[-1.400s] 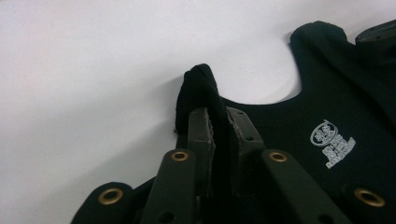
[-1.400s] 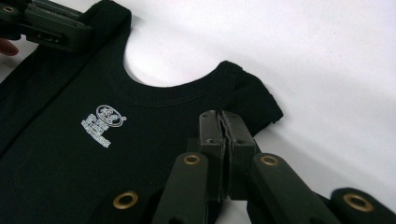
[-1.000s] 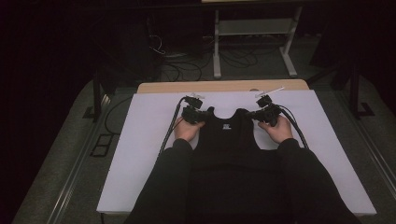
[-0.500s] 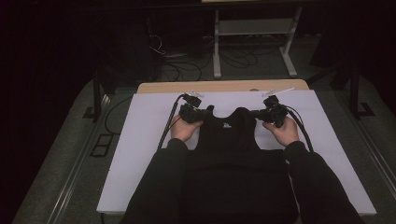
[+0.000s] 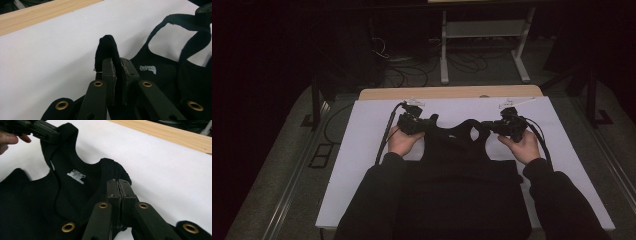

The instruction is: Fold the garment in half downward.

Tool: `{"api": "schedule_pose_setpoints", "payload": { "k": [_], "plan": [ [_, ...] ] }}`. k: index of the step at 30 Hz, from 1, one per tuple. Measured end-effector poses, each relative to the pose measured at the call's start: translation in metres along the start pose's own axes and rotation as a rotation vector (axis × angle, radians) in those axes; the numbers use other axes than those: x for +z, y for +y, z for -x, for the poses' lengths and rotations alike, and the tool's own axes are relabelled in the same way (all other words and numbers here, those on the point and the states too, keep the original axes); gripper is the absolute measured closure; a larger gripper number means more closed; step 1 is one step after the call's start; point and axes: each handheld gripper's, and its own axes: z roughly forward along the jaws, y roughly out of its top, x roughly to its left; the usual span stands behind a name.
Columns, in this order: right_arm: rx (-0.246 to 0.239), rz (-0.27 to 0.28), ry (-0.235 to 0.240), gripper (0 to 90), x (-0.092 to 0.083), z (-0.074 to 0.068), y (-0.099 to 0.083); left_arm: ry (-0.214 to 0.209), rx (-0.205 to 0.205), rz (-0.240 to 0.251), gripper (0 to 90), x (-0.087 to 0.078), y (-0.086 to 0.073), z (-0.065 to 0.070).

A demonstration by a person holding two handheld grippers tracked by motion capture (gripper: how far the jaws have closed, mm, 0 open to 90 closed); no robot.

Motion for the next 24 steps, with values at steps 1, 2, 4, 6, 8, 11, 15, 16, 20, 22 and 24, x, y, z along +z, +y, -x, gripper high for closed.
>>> {"api": "schedule_pose_setpoints", "payload": {
  "k": [1,2,4,6,8,11,15,16,20,22,24],
  "plan": [
    [-0.004,0.003,0.005,86.9,-0.001,-0.002,-0.001,-0.002,0.008,0.001,81.5,-0.002,0.000,0.002],
    [-0.007,0.005,0.013,86.9,-0.002,-0.006,-0.002,-0.004,0.007,-0.005,81.5,-0.003,-0.001,0.003],
    [-0.016,0.007,0.023,87.0,-0.004,-0.010,-0.004,-0.009,0.027,-0.016,81.5,-0.006,-0.001,0.006],
    [-0.025,0.006,0.032,87.0,-0.006,-0.015,-0.006,-0.012,0.038,-0.023,81.5,-0.009,-0.002,0.009],
    [-0.030,0.007,0.039,87.0,-0.008,-0.021,-0.007,-0.017,0.045,-0.025,81.5,-0.011,-0.003,0.012],
    [-0.048,0.007,0.047,87.0,-0.011,-0.026,-0.009,-0.026,0.056,-0.024,81.5,-0.015,-0.004,0.016],
    [-0.050,0.006,0.056,87.0,-0.017,-0.031,-0.013,-0.042,0.071,-0.027,81.5,-0.021,-0.007,0.021],
    [-0.047,0.007,0.058,87.0,-0.018,-0.032,-0.014,-0.047,0.079,-0.027,81.4,-0.022,-0.008,0.022],
    [-0.036,0.016,0.069,87.1,-0.024,-0.033,-0.019,-0.060,0.082,-0.023,81.4,-0.030,-0.011,0.026],
    [-0.031,0.020,0.073,87.0,-0.028,-0.034,-0.020,-0.069,0.087,-0.021,81.4,-0.033,-0.012,0.027],
    [-0.024,0.025,0.078,87.1,-0.032,-0.036,-0.023,-0.075,0.087,-0.018,81.4,-0.037,-0.014,0.029]
  ]
}}
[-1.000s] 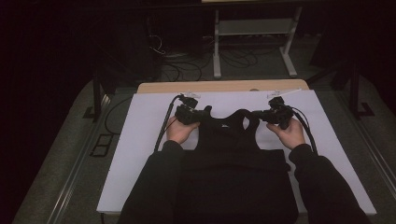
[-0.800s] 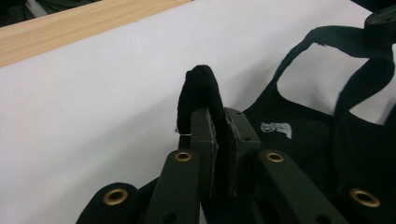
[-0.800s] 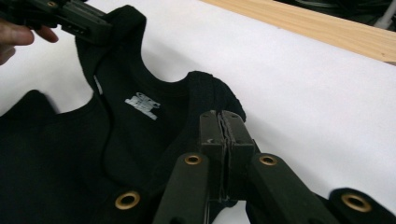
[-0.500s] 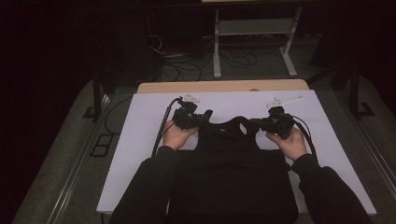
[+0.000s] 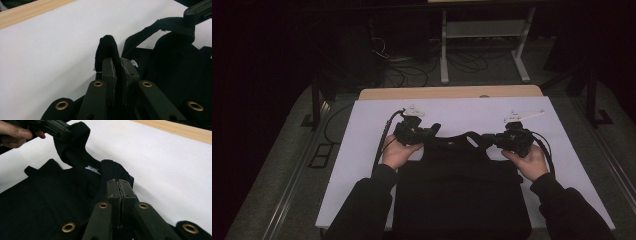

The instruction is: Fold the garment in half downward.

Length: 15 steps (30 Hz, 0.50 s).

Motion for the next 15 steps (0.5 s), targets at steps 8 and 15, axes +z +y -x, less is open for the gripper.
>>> {"api": "schedule_pose_setpoints", "payload": {
  "k": [8,15],
  "plan": [
    [0.013,0.015,0.031,87.1,-0.014,-0.008,-0.007,-0.037,0.017,0.031,81.4,-0.013,0.000,0.016],
    [0.026,0.038,0.063,87.2,-0.028,-0.017,-0.014,-0.077,0.031,0.040,81.4,-0.022,-0.006,0.028]
  ]
}}
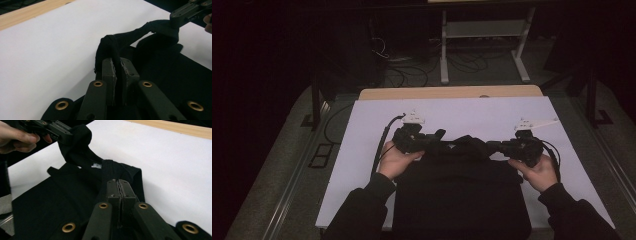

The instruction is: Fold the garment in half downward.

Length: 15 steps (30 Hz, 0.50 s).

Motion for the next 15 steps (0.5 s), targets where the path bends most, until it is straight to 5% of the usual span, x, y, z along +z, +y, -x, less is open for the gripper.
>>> {"api": "schedule_pose_setpoints", "payload": {
  "k": [15],
  "plan": [
    [0.030,-0.036,0.056,87.3,-0.011,-0.015,-0.018,-0.052,-0.048,0.052,81.5,-0.015,-0.030,0.015]
  ]
}}
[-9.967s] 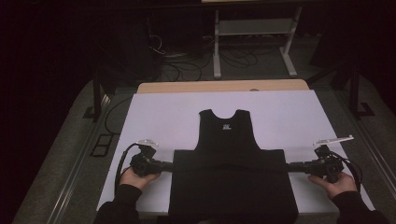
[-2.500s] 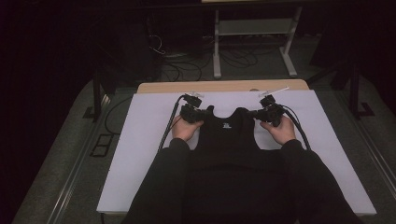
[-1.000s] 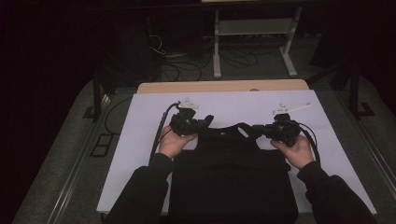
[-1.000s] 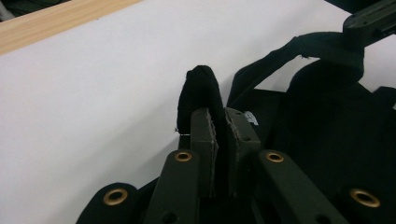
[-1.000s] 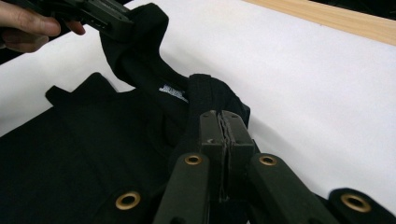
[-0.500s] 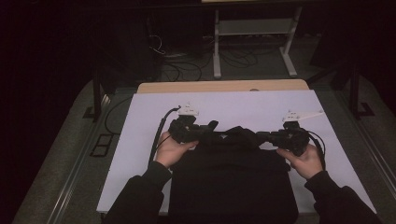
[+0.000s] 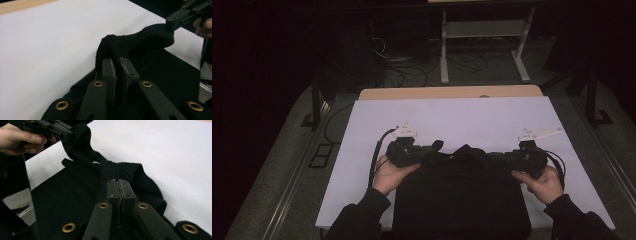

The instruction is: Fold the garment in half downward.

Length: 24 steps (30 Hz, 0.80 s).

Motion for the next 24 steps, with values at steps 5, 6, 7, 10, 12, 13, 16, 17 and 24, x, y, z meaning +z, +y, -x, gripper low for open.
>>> {"api": "schedule_pose_setpoints", "payload": {
  "k": [5,6,7,10,12,13,16,17,24],
  "plan": [
    [0.012,-0.007,0.017,87.3,-0.004,-0.004,-0.005,-0.013,-0.014,-0.012,81.5,-0.001,-0.008,0.004],
    [0.015,-0.008,0.023,87.3,-0.005,-0.005,-0.006,-0.017,-0.011,-0.015,81.5,-0.002,-0.009,0.005],
    [0.014,-0.008,0.028,87.3,-0.006,-0.006,-0.007,-0.019,-0.012,-0.019,81.5,-0.002,-0.011,0.006],
    [0.021,-0.025,0.041,87.3,-0.007,-0.008,-0.011,-0.023,-0.007,-0.036,81.5,-0.003,-0.014,0.009],
    [0.017,-0.038,0.049,87.3,-0.007,-0.010,-0.013,-0.033,-0.010,-0.046,81.5,-0.004,-0.018,0.011],
    [0.013,-0.044,0.051,87.3,-0.008,-0.010,-0.015,-0.033,-0.006,-0.049,81.5,-0.005,-0.020,0.012],
    [0.014,-0.056,0.055,87.3,-0.009,-0.013,-0.019,-0.042,-0.007,-0.061,81.5,-0.005,-0.026,0.014],
    [0.013,-0.059,0.058,87.2,-0.009,-0.014,-0.021,-0.042,-0.008,-0.064,81.4,-0.005,-0.028,0.014],
    [0.008,-0.083,0.076,87.2,-0.011,-0.022,-0.029,-0.070,-0.023,-0.086,81.4,-0.010,-0.039,0.017]
  ]
}}
